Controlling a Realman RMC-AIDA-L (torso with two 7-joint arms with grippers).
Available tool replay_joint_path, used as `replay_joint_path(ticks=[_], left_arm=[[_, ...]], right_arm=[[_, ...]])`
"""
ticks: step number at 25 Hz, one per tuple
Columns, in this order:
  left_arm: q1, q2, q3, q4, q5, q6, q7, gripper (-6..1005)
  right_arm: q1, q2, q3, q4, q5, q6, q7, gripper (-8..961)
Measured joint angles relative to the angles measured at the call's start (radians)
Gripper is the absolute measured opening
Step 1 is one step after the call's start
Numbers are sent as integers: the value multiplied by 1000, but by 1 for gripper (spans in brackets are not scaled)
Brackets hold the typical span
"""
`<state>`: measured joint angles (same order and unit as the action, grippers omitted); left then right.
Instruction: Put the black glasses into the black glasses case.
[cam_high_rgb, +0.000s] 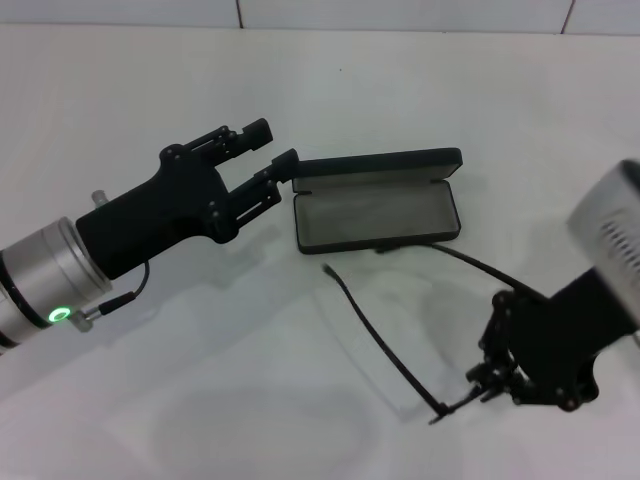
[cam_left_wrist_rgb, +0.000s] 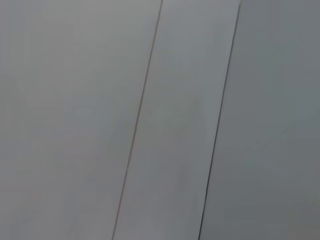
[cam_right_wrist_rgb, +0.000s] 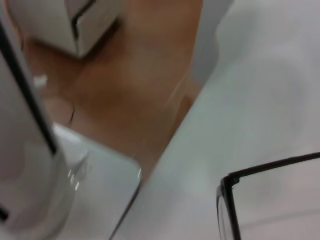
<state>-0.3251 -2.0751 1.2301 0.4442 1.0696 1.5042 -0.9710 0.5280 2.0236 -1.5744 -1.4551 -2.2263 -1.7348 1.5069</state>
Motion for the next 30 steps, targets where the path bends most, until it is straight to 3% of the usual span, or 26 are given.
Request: replay_joint_path(ticks=[8,16,22,30], left_arm=[[-2,6,-1,-1,-11,31,0,525],[-37,17,-1,1,-11,32,-14,526],[-77,18,-25,-10,-4,23,-14,526],[-170,16,-18,-32,58,23,-49,526]], right_arm=[[-118,3,243,62,290,10,-236,110],[-191,2,287,260,459,163,-425,110],[-145,3,251,472,580,307,-479,110],[-59,3,247,676,698,328,-555,110]])
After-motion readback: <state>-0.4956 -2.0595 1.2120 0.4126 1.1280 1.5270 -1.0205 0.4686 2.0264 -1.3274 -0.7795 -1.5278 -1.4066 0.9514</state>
